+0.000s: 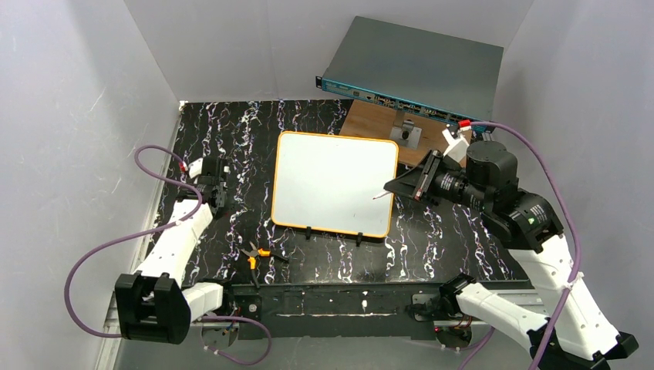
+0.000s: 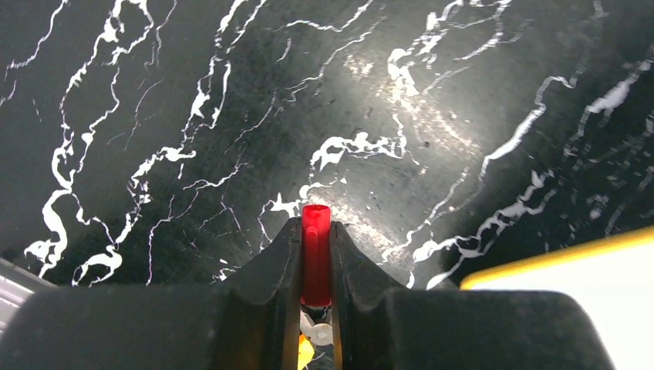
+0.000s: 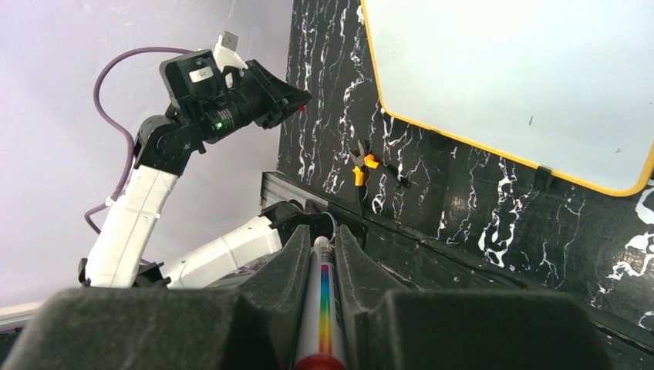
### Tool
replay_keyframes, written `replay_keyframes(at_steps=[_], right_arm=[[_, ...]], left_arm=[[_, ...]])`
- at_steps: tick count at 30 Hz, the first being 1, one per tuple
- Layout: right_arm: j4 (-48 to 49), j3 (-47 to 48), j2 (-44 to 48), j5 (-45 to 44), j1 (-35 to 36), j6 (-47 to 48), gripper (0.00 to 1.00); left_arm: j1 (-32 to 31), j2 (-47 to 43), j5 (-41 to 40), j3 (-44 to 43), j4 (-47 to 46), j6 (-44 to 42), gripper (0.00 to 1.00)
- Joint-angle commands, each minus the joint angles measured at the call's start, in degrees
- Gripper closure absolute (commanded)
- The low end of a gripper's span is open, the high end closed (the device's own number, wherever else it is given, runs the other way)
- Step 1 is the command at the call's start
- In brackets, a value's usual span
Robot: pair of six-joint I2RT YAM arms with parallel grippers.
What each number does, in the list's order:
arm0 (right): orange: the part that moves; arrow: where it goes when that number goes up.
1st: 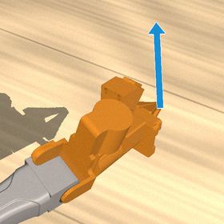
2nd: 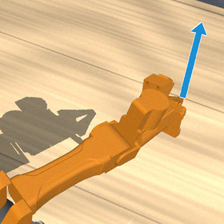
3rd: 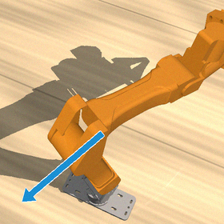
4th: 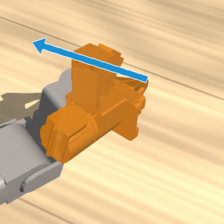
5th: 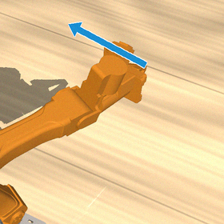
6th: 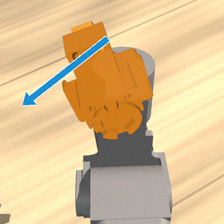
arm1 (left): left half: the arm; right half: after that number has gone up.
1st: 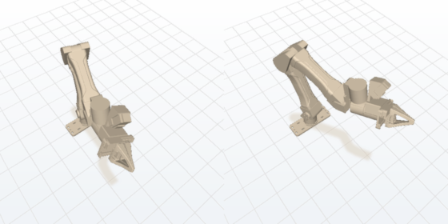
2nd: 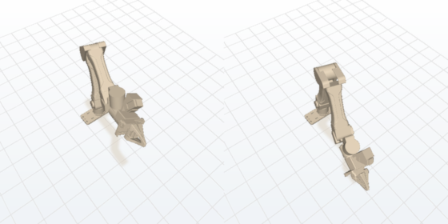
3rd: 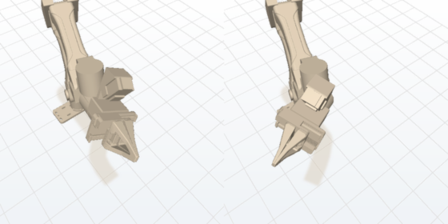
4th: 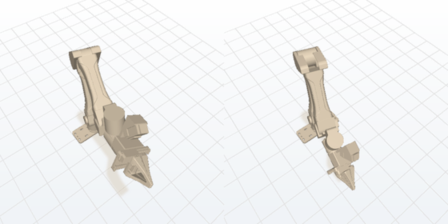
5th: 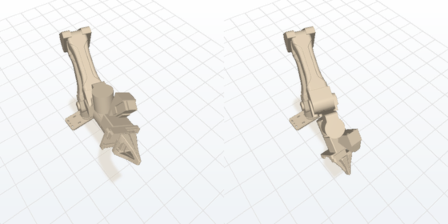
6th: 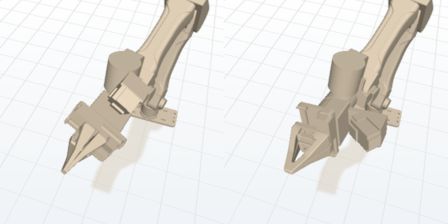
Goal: Write a sentence on the whiteboard
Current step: Place the pen cap at the center of the board.
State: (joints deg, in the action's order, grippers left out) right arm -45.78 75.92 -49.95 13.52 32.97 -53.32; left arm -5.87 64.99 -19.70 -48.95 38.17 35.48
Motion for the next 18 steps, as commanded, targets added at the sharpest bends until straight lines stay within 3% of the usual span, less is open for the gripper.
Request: replay_keyframes(at_steps=[1,8,16,17,18], right_arm=[[-0.08,-0.84,1.9,-2.09,-0.31,1.5,0.99],[-1.0,-1.15,2.61,-3.42,-0.28,2.89,0.99],[-1.83,-1.09,2.31,-4.07,-0.28,4.47,0.99],[-1.95,-0.97,2.08,-4.2,-0.27,4.88,0.99],[-2.02,-0.84,2.01,-4.2,-0.28,5.06,0.99]], left_arm=[[1.26,1.62,-4.66,2.71,0.72,6.28,0.91],[2.89,2.39,-3.14,7.12,0.56,9.24,0.82],[5.05,1.29,-1.73,8.91,-0.38,9.96,0.4],[5.16,0.98,-0.88,8.83,-0.8,10.13,0.3],[5.17,0.75,-0.6,8.66,-0.86,10.05,0.28]])
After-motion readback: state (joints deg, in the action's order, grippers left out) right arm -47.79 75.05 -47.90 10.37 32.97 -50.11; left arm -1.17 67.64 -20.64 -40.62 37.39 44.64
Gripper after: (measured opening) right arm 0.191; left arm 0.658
